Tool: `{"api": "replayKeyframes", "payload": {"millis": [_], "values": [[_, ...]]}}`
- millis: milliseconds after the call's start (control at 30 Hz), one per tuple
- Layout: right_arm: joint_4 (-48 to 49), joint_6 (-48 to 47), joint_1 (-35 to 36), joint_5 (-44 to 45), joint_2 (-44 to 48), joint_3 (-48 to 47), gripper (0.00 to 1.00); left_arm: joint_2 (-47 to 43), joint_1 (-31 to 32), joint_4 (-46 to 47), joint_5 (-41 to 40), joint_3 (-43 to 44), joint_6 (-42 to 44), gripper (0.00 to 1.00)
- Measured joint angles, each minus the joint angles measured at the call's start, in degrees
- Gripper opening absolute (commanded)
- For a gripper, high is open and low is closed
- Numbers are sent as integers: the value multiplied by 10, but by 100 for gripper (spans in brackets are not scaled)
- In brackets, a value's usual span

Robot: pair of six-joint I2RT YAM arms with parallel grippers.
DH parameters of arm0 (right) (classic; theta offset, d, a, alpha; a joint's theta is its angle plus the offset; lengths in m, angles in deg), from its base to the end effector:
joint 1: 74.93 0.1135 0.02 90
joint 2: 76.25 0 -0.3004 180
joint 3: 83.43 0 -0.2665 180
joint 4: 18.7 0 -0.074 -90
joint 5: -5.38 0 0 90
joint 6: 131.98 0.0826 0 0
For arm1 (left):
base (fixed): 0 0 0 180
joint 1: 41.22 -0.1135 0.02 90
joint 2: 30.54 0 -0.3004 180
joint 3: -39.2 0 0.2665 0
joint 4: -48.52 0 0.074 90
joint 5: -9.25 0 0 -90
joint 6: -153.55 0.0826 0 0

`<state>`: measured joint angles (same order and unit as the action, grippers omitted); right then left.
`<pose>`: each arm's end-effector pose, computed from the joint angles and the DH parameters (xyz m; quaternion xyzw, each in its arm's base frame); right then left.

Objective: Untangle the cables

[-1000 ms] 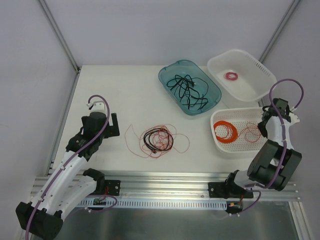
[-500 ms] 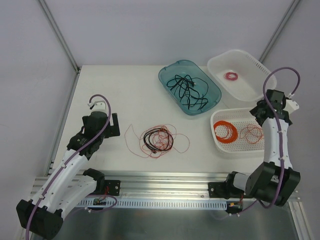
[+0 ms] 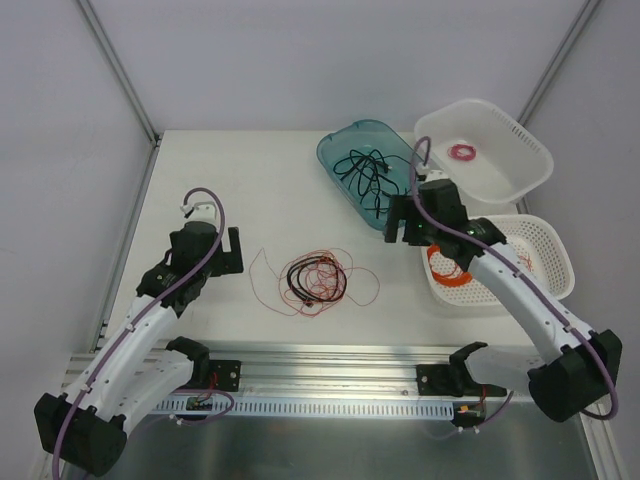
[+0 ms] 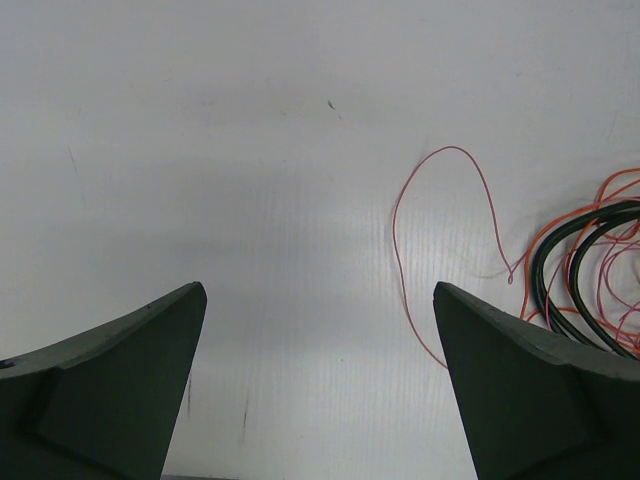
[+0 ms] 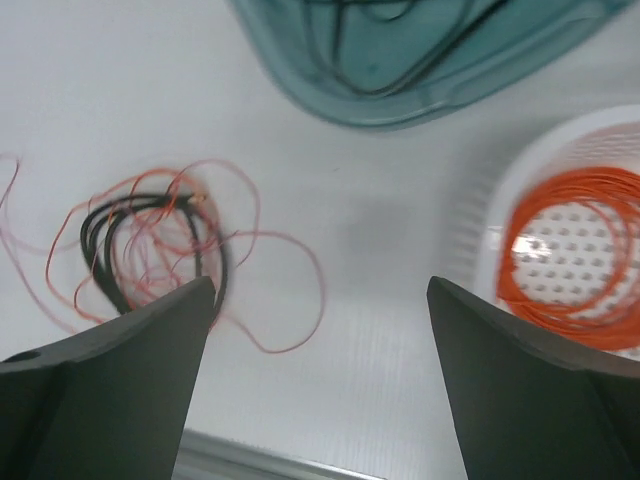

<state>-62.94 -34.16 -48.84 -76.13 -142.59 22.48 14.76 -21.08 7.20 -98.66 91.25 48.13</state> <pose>0.2646 0.1160 0.3320 -0.1085 0.8845 0.0677 0.4487 0.1956 -0.0447 0.2718 -0.0363 0.8767 -0.0091 0.4795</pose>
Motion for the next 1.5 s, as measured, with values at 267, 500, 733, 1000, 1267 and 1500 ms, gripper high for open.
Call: {"api": "replayKeyframes", "payload": {"millis": [267, 500, 733, 1000, 1267, 1500], "values": [[63, -42, 183, -67, -130, 8, 85, 5, 0, 2, 7, 0, 0, 99], [97, -42, 266, -99, -220, 17, 66, 10, 0, 2, 8, 0, 0, 99], [113, -33, 294, -102, -283, 7, 51, 16, 0, 3, 8, 0, 0, 99], [122, -34, 305, -120, -318, -10, 39, 16, 0, 6, 8, 0, 0, 99], [118, -34, 305, -136, -342, -14, 33, 16, 0, 6, 8, 0, 0, 99], [111, -39, 310, -141, -351, -25, 1, 16, 0, 6, 8, 0, 0, 99]]}}
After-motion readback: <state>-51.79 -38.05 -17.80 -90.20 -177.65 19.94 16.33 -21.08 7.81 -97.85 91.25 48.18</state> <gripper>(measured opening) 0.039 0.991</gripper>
